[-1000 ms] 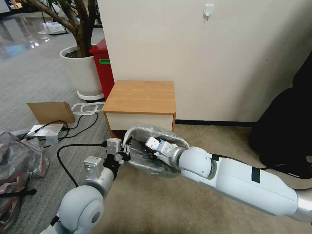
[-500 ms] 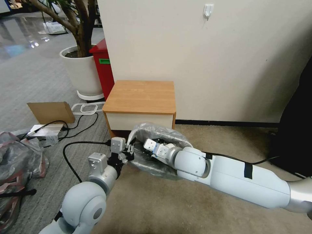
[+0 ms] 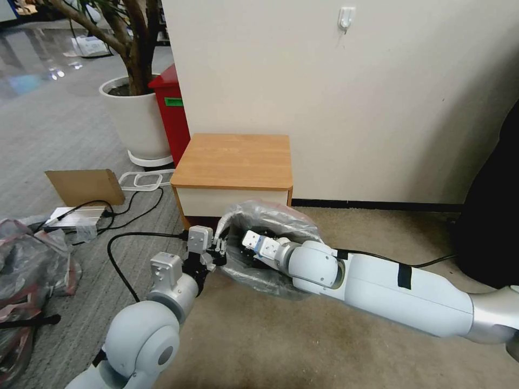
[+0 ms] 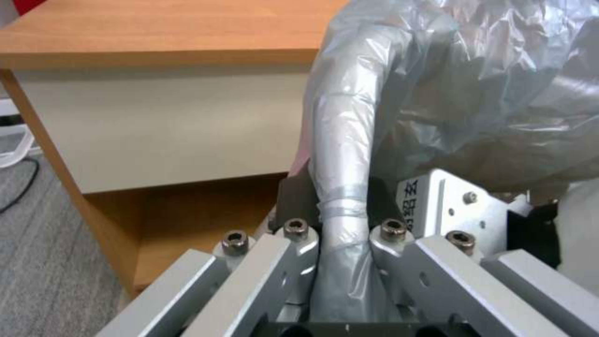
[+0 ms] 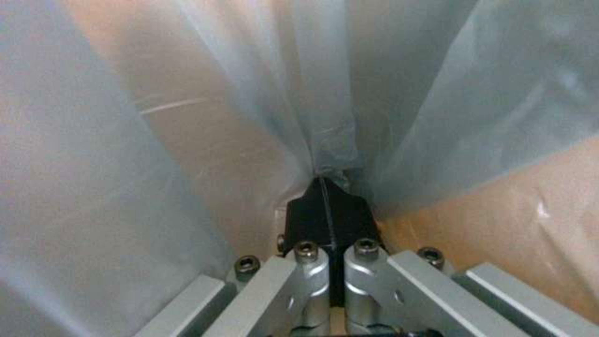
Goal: Pick up the garbage bag from the table and place it over the trash can.
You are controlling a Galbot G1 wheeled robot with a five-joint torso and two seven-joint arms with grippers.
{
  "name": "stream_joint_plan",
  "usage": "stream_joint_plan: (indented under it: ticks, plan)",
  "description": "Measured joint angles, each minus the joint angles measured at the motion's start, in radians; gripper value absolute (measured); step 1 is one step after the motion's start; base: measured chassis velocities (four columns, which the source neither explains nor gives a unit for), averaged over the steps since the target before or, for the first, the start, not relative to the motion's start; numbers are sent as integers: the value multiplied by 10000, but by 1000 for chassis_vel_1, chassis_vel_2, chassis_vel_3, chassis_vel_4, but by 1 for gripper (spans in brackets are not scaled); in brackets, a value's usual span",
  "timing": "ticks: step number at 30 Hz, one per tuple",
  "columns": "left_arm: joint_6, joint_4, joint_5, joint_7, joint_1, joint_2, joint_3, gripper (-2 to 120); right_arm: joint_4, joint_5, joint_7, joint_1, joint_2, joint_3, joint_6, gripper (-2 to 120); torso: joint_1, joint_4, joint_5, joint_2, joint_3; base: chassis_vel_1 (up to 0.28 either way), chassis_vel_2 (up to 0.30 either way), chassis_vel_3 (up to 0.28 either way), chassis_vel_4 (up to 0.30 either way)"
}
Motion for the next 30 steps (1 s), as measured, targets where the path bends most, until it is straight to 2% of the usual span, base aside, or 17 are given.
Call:
stream_joint_plan:
  ticks: [20,30]
  plan:
    - [22,-152,278,29,86,-65,139,5,-479,645,427,4,186,-369,-14,0,-1,0,0,0,0,0,0,0,0]
    - [21,303,289,-10,18,-173,-82,5,672,1546,827,4,-305,-178,-11,0,0,0,0,0,0,0,0,0,0]
